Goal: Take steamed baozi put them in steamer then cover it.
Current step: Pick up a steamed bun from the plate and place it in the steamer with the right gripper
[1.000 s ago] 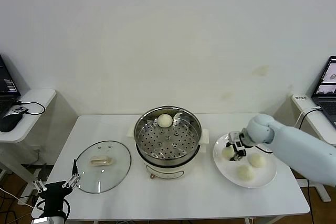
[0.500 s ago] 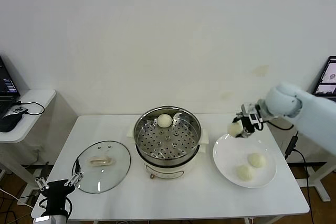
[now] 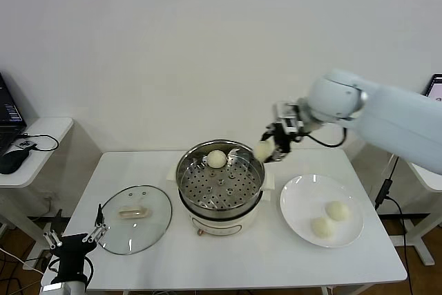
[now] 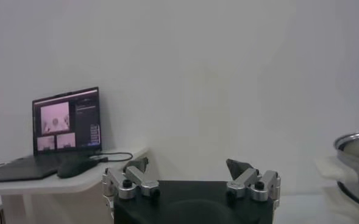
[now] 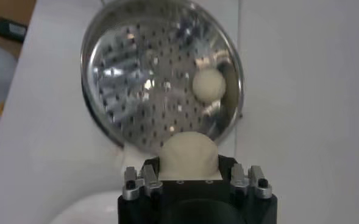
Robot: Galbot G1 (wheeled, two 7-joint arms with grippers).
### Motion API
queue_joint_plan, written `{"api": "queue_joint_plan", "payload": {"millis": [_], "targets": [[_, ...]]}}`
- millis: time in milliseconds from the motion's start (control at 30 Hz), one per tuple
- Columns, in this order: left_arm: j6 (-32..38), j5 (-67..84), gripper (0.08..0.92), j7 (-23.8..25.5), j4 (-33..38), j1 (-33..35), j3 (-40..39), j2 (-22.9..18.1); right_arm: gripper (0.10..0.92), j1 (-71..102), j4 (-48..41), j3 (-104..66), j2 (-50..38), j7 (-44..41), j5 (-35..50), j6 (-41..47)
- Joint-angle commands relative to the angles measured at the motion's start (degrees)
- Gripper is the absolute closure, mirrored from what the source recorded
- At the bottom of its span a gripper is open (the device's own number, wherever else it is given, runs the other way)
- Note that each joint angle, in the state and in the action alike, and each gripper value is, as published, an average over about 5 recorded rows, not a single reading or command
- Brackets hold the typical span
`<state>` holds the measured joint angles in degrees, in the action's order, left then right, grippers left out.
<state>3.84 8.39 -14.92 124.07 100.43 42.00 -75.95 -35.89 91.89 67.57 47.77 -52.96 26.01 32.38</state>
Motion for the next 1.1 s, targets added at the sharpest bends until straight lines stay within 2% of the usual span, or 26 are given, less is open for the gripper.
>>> {"api": "queue_joint_plan", "payload": {"millis": [33,267,600,1033,1100], "targets": [[-0.2,0.2,0.177,0.0,0.4,0.1,0.5,0.0,0.415,2.7,-7.9,2.8,18.1,4.5,7.4,5.8],[-0.1,0.4,0.177,0.0,0.4,0.0,0.5,-0.2,0.415,8.7,-16.5,1.3,25.2,5.9,5.3,7.0],[-0.1,0.3,0.177,0.0,0.0,-0.4,-0.2,-0.4,0.417,12.1,-23.0,0.3,30.2,6.1,3.2,7.3],[0.0,0.4,0.177,0.0,-0.1,-0.5,-0.1,-0.3,0.414,14.1,-27.0,-0.3,32.4,7.0,2.0,7.3],[0.0,0.4,0.177,0.0,-0.2,-0.6,-0.2,-0.3,0.394,14.0,-26.5,-0.2,32.1,6.9,1.8,7.4]]}}
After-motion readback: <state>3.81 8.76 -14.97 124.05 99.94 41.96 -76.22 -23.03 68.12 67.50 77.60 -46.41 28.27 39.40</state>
